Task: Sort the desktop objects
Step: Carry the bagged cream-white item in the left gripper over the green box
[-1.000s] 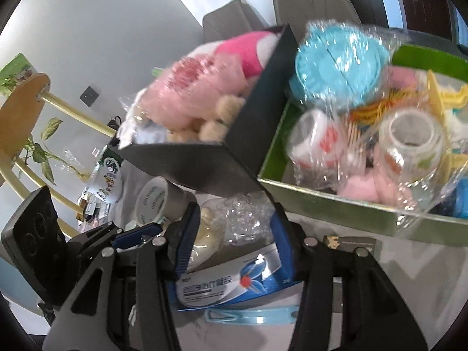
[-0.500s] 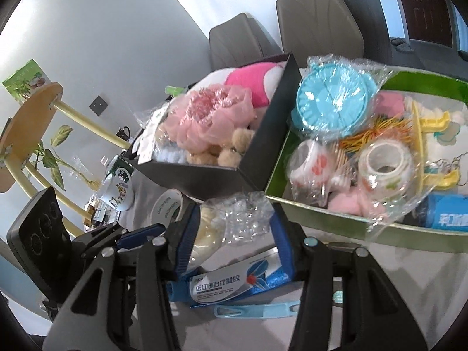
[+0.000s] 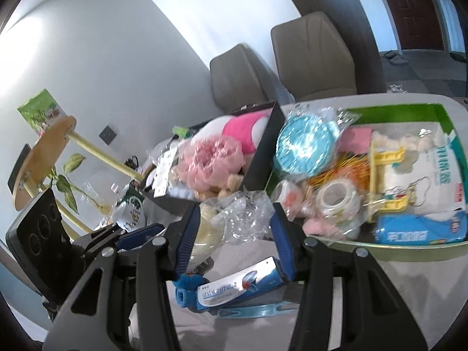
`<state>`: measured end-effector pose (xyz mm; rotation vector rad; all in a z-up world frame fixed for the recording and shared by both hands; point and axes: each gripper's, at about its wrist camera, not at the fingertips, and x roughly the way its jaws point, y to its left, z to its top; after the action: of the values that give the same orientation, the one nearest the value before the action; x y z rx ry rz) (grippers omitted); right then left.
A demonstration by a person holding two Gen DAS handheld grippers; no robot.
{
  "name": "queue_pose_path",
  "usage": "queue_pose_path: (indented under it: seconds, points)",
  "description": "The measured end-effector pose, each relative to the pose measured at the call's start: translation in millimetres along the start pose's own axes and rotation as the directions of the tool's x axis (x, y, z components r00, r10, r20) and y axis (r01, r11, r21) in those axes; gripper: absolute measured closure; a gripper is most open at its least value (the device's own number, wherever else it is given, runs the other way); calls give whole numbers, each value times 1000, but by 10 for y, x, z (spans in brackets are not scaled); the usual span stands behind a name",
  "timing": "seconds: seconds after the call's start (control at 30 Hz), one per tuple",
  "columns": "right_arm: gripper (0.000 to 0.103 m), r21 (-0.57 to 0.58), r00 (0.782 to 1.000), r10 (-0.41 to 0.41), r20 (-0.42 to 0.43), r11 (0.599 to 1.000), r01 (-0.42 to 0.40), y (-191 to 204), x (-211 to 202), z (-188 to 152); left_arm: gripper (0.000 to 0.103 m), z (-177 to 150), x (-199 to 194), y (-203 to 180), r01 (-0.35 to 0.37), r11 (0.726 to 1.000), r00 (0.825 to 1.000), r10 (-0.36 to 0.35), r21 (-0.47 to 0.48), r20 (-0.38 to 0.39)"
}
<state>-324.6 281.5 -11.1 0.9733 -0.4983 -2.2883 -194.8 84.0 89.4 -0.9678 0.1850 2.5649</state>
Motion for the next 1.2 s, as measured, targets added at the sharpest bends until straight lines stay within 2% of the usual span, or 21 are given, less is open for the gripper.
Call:
queue_pose_path:
  seconds: [0.37,0.7,0.93,1.2]
  points:
    - [55,56,997,-11,81,998,6,-290,-355,120,52,380,113,-336,23,996,1000,-24,83,13]
    - [55,121,982,-38,187,993,15,-699,-776,239,52,798,422,-653,92,984,995,-96,150,20]
    - [67,182,971,-75,229,983,33,-1005,-991,280,52,1007,692,-774,151,975,988,-156,161,20]
    - [70,210,964,-115,239,976,64,-1167,-1091,342,52,1163,912,-811,208,970,976,-213,129,32]
